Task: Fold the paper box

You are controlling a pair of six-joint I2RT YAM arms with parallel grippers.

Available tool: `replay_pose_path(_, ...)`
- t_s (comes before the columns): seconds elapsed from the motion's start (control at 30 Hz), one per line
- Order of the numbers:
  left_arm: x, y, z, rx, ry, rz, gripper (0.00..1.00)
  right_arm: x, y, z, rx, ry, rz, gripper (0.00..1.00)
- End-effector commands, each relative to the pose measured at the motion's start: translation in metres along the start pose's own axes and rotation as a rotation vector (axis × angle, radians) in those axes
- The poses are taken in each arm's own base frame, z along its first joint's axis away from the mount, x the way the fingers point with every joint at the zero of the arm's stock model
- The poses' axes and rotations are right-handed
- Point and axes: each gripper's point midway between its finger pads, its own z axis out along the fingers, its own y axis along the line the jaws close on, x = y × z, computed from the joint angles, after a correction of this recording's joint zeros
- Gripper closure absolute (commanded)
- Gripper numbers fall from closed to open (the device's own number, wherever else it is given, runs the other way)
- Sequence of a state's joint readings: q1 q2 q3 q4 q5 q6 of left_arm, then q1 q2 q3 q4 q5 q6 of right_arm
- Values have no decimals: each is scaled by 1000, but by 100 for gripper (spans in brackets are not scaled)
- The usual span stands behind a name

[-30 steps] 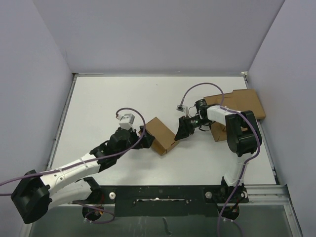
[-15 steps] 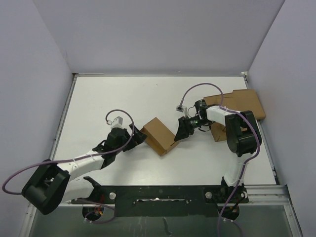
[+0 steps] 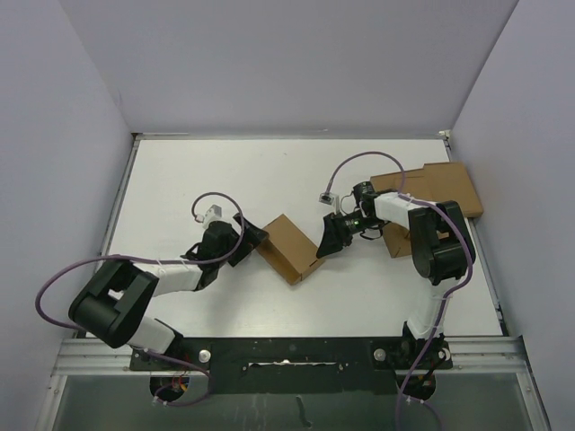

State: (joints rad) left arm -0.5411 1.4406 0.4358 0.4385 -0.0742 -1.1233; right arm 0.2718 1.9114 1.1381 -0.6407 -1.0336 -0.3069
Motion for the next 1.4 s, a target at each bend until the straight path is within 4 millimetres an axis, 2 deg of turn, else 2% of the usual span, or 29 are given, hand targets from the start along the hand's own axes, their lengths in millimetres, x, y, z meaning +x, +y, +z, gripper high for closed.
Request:
replay_pose_path(0.0, -18, -30, 16, 70, -50, -66, 16, -4, 2, 5, -17, 9, -28, 56)
replay_pose_path(0.13, -14, -29, 24, 43, -19, -79, 31, -4, 3, 6, -15, 12, -34, 56)
replay_pose_path(0.27, -8, -26, 28, 27, 11, -97, 57, -4, 3, 7, -14, 18, -38, 56)
replay_pose_path(0.33, -5, -24, 30, 15, 22, -104, 66, -4, 4, 9, -15, 22, -42, 56)
replay_pose_path(0.43, -2, -21, 31, 1, 38, -116, 74, -3, 4, 10, -17, 26, -44, 56)
replay_pose_path(0.57, 0, -21, 31, -2, 49, -117, 78, -3, 4, 10, -17, 26, -44, 56)
replay_pose_path(0.63, 0, -23, 30, 3, 53, -106, 85, -4, 4, 10, -16, 25, -45, 56)
replay_pose_path(0.73, -2, -28, 28, 12, 57, -84, 86, -4, 4, 10, -18, 25, -45, 56)
replay_pose_path(0.8, -2, -34, 24, 39, 60, -57, 82, -4, 5, 9, -18, 23, -43, 56)
replay_pose_path(0.83, -2, -39, 22, 64, 63, -44, 74, -4, 5, 9, -18, 23, -44, 56)
replay_pose_path(0.93, -3, -46, 14, 104, 70, -20, 41, -5, 5, 9, -22, 20, -41, 56)
replay_pose_path(1.0, -5, -48, 7, 114, 61, -9, 29, -5, 5, 9, -22, 20, -40, 56)
replay_pose_path(1.27, -11, -51, -29, 159, 24, 51, 3, -5, 4, 8, -20, 18, -40, 56)
replay_pose_path(1.37, -2, -48, -48, 227, 32, 89, 2, -5, 4, 8, -19, 18, -41, 56)
